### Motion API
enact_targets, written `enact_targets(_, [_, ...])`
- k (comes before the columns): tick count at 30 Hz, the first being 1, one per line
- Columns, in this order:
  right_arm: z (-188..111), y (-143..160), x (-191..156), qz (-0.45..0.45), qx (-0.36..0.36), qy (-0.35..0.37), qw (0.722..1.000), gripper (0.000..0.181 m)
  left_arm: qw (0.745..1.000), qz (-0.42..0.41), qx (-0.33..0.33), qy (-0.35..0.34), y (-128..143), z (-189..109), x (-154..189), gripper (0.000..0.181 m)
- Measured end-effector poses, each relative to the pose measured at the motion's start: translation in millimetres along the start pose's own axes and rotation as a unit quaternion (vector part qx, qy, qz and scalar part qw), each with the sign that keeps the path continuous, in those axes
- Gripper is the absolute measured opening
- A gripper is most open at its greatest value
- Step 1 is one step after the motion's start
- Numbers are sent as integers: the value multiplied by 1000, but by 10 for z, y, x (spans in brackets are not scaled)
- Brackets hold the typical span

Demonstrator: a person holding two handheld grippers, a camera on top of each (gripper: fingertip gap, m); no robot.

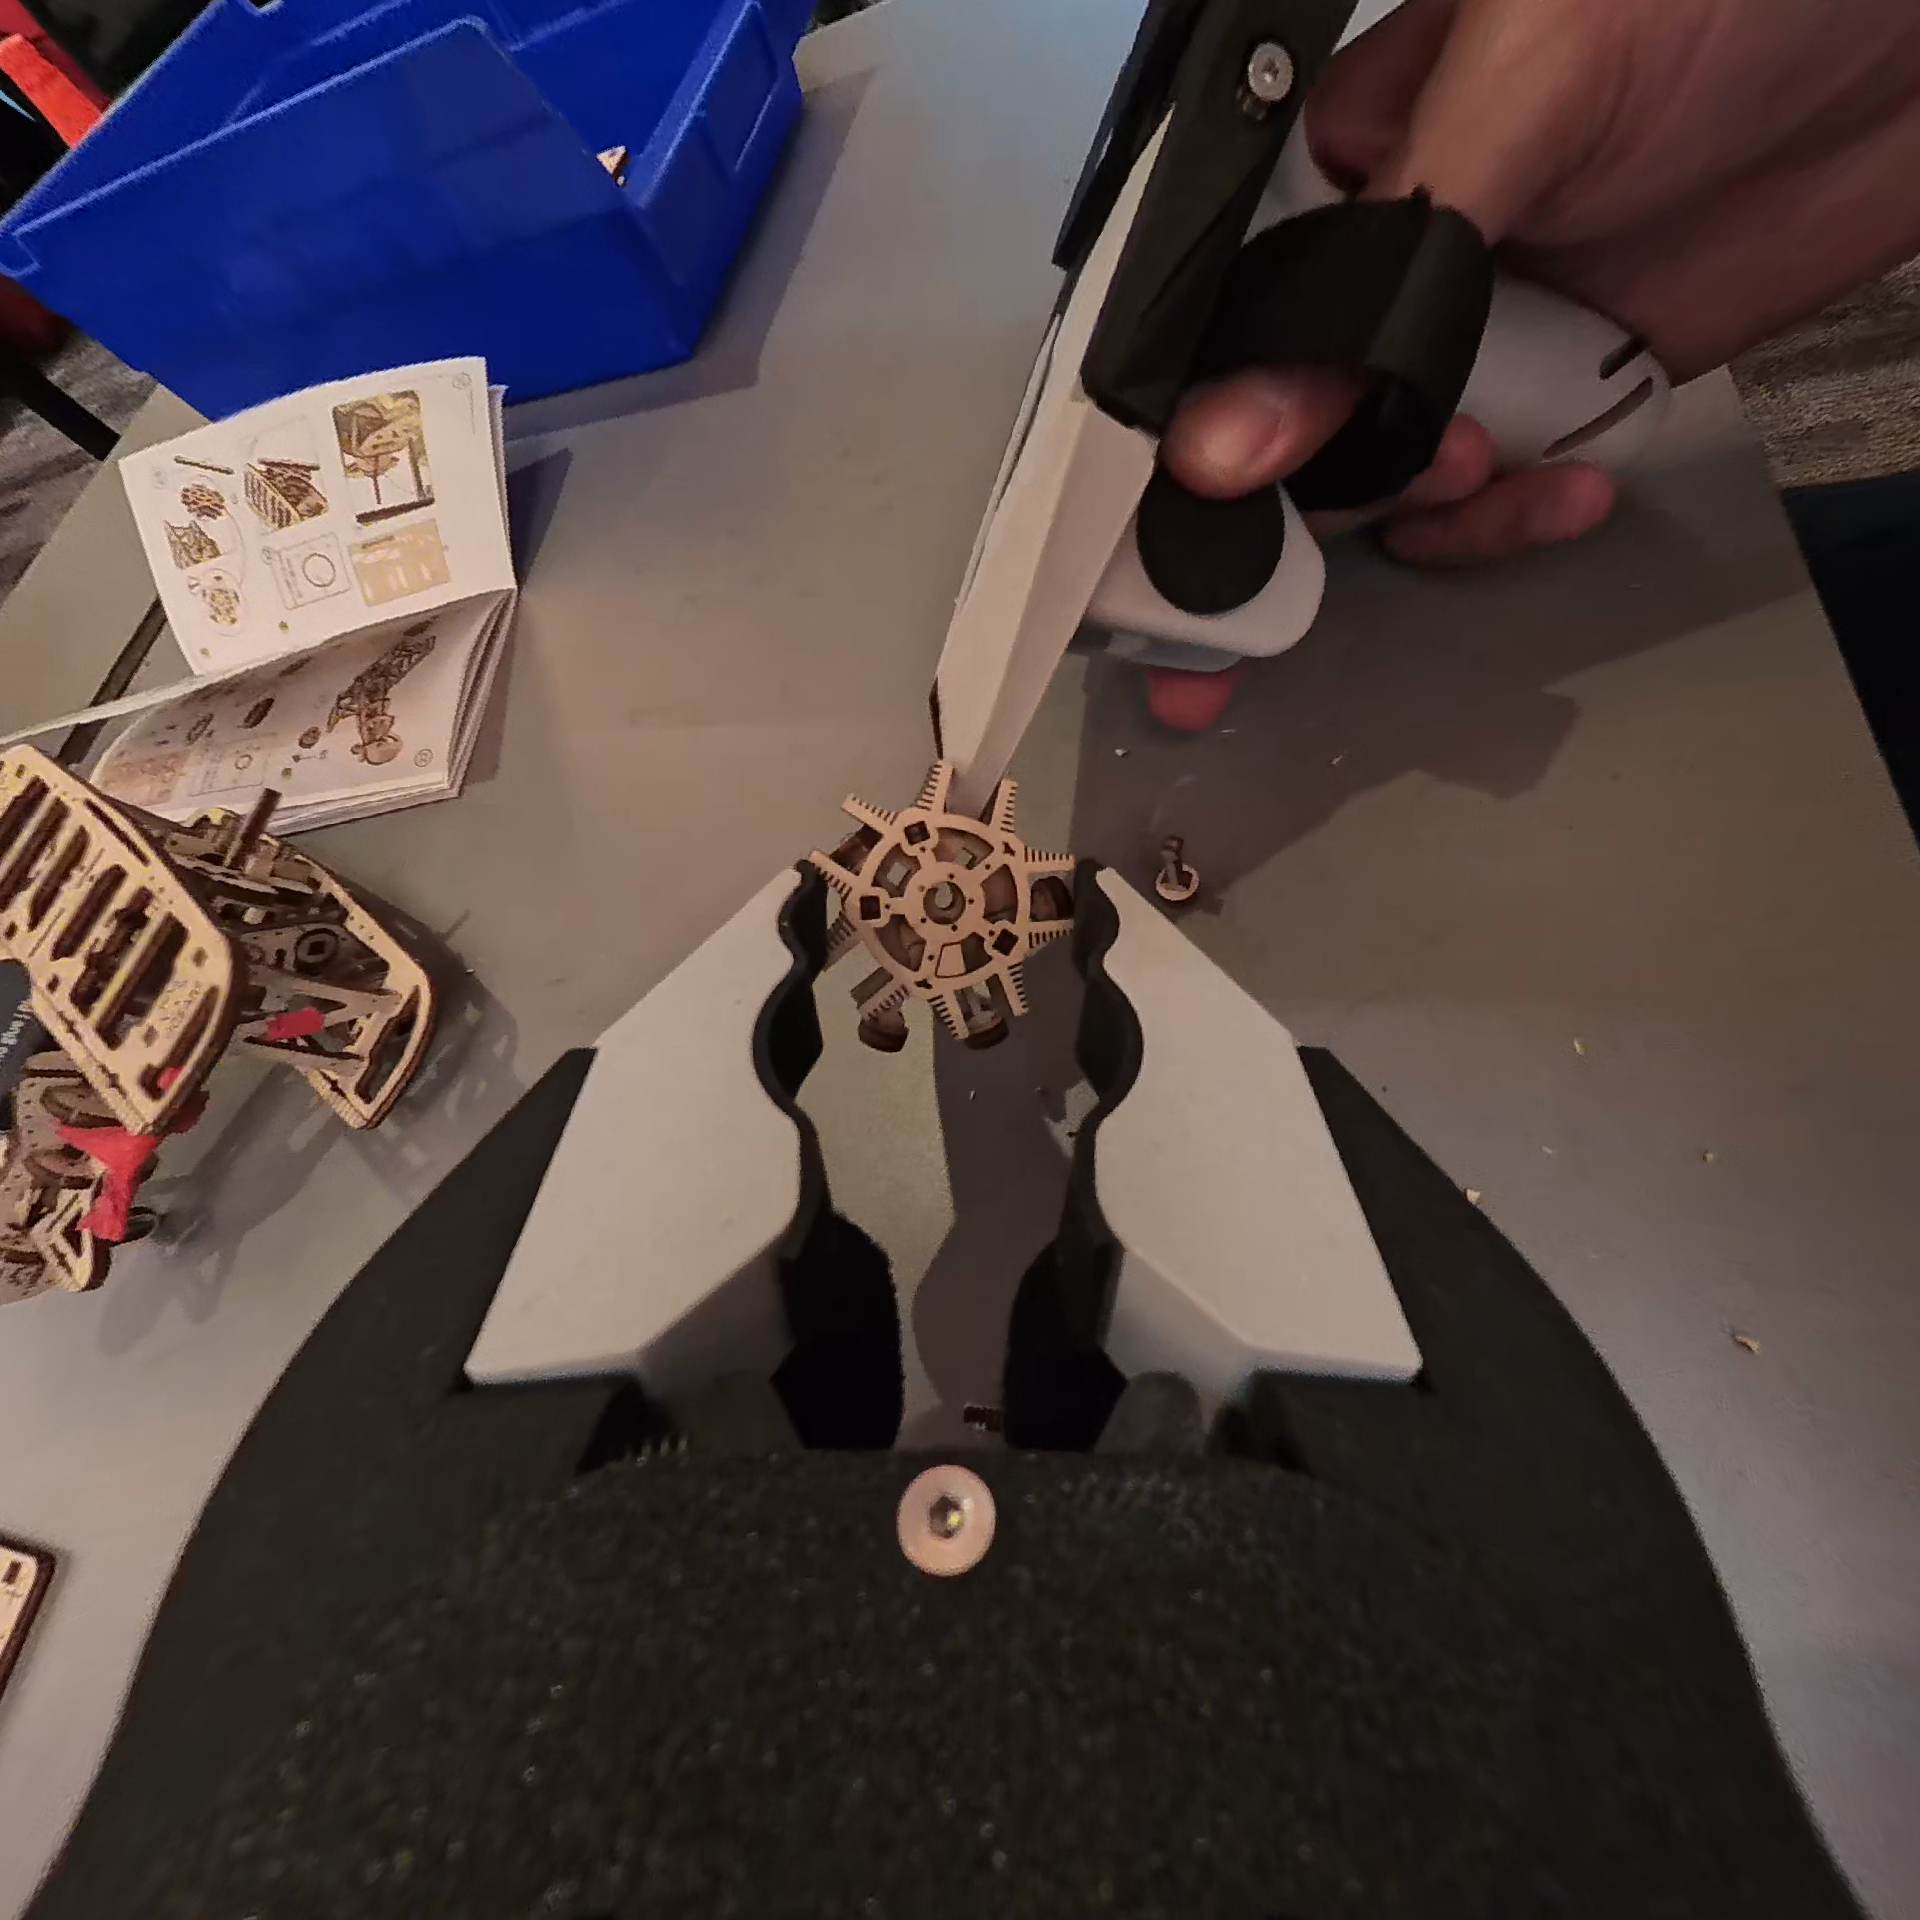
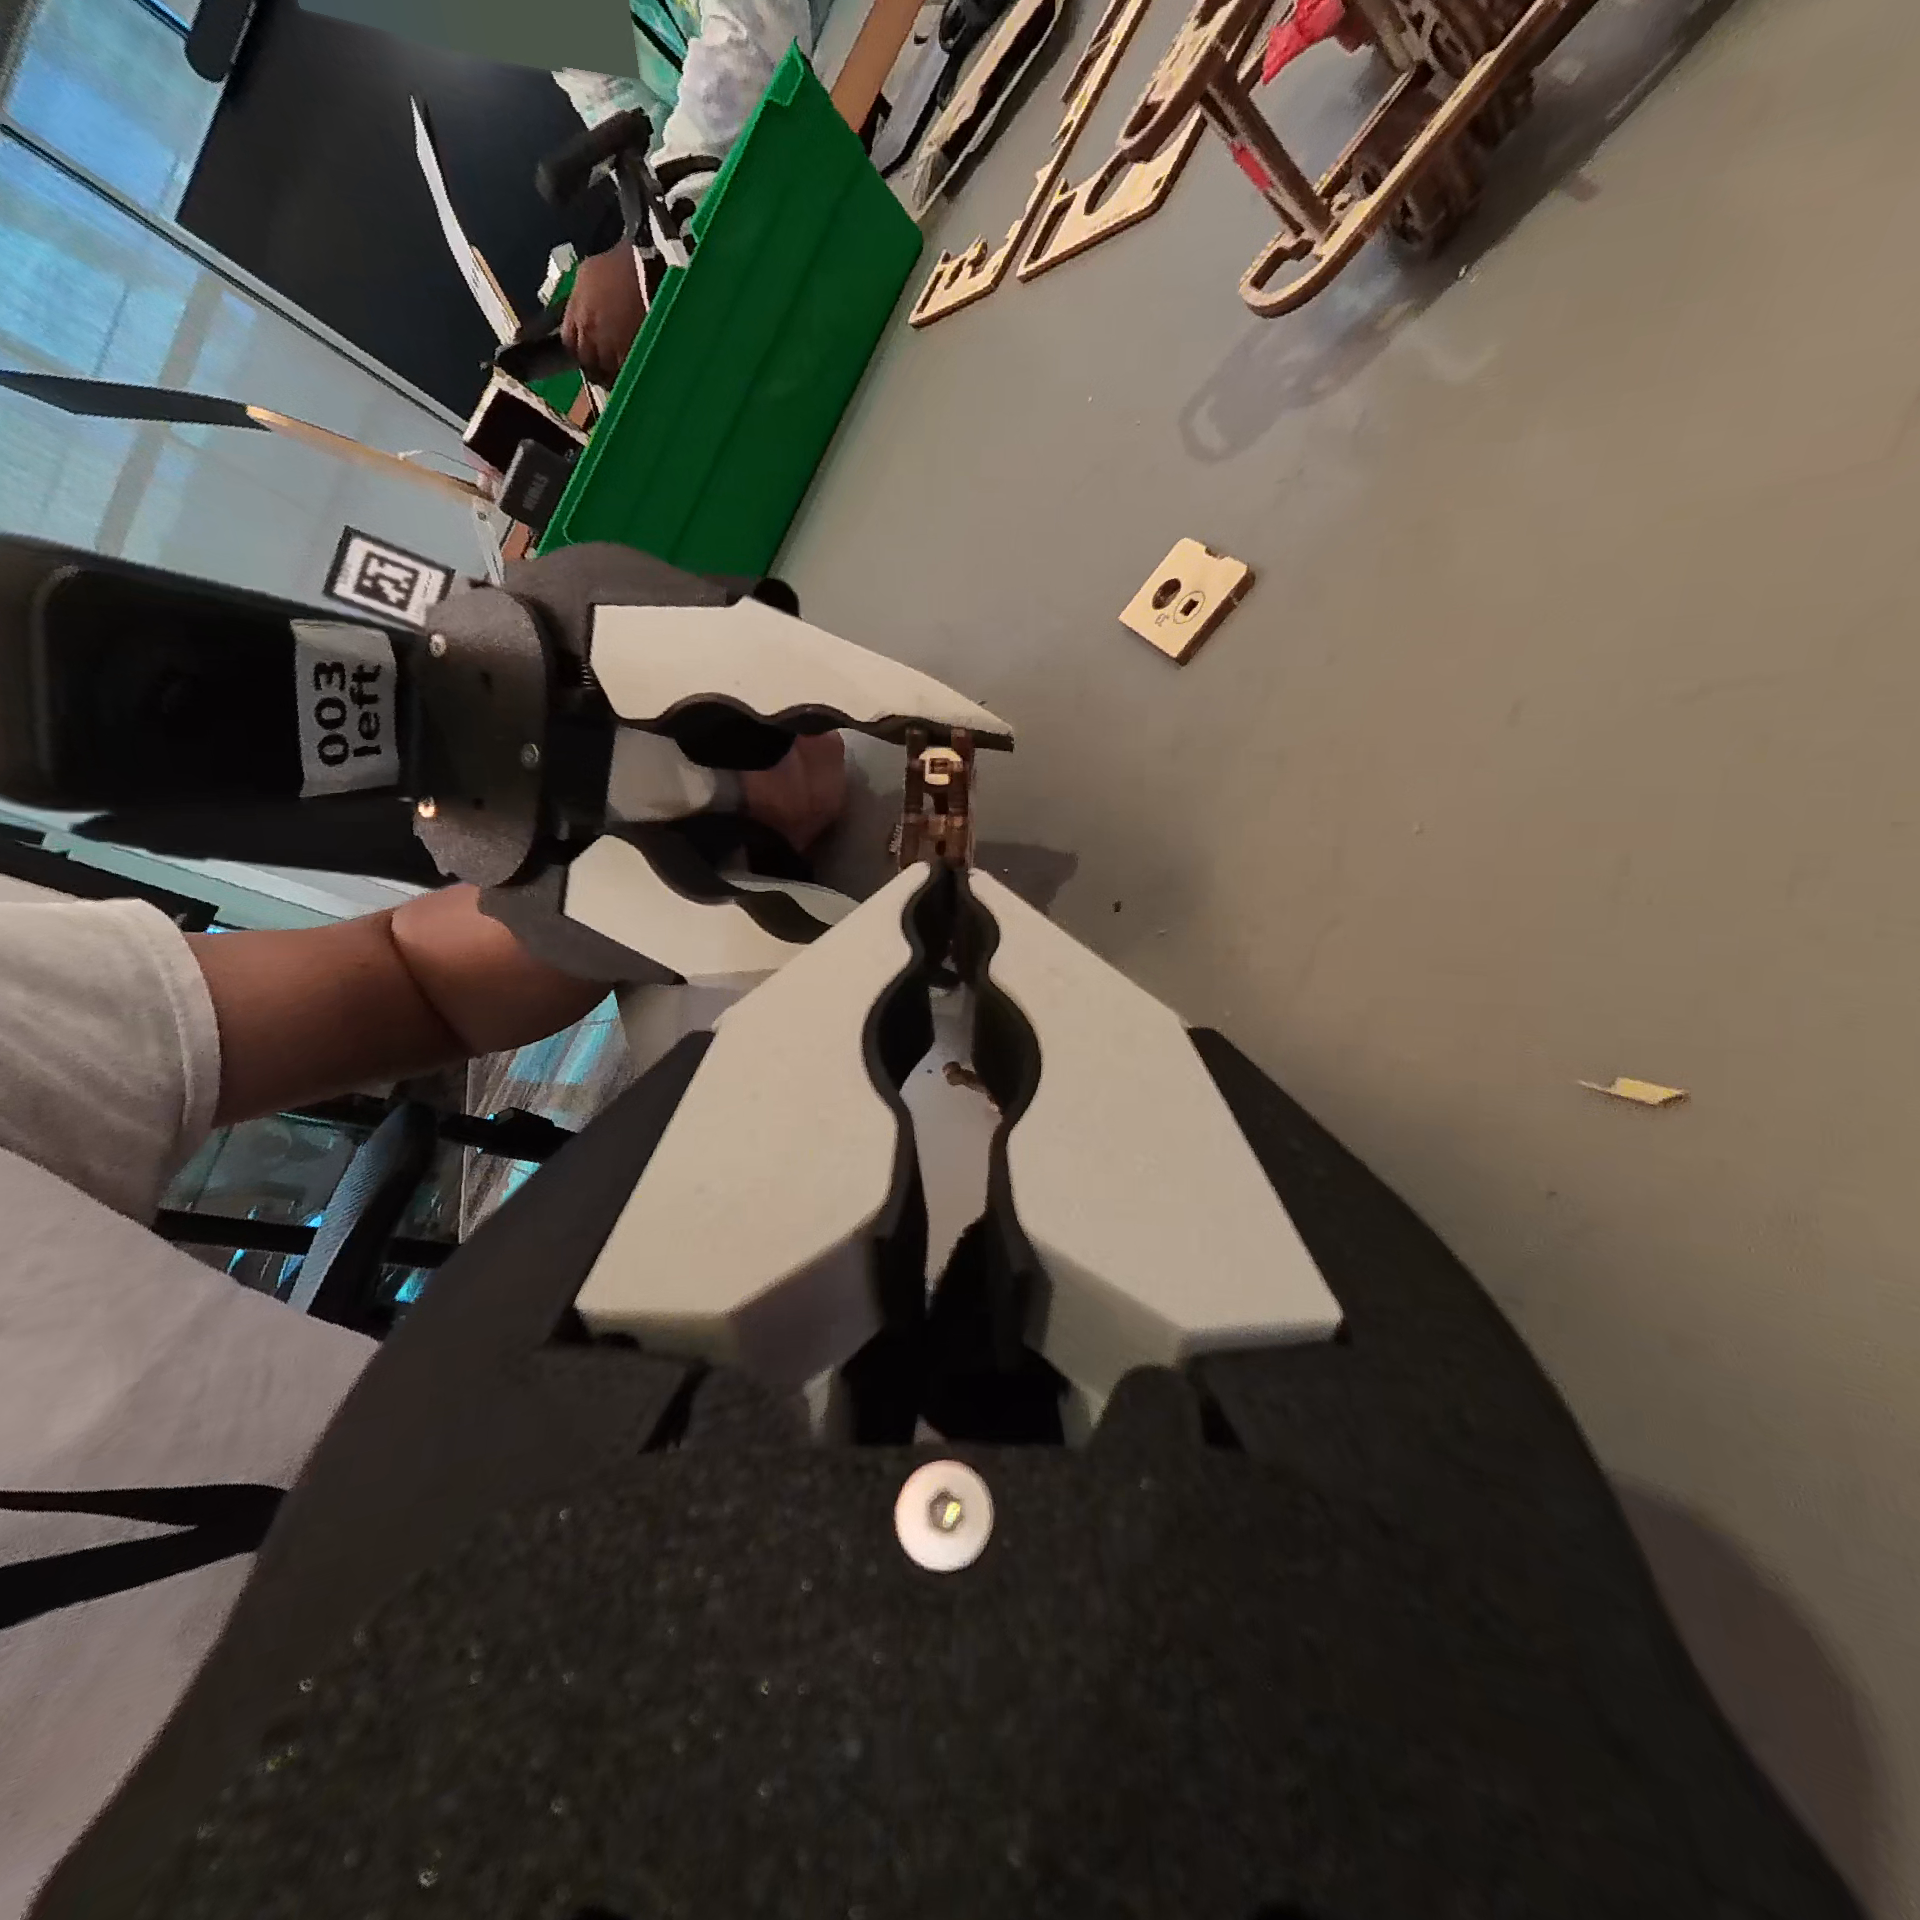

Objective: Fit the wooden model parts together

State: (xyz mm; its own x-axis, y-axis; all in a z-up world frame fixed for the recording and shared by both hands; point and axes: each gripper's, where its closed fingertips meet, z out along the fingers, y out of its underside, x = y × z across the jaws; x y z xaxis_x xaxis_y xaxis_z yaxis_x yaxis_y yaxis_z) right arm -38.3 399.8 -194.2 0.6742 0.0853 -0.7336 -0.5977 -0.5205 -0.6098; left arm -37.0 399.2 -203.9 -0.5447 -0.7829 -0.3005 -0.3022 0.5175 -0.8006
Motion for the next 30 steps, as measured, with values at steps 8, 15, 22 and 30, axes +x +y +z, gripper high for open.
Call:
enact_targets(8, [22, 20, 36, -12, -13, 13, 1000, 0, 1000, -2, -9, 0, 47, 21, 1, 45])
enact_targets(15, [7, 64, 5, -50, -42, 4, 998, 1, 998, -29, -3, 51, 47, 6, 72, 46])
enact_targets(22, [66, 211, 5, -14, -84, 10, 996, 0, 996, -45, -36, 61, 148, -29, 174, 45])
enact_targets(30, [112, 272, 72, -53, -101, 58, 992, 0, 995, -54, -54, 59, 217, -49, 197, 45])
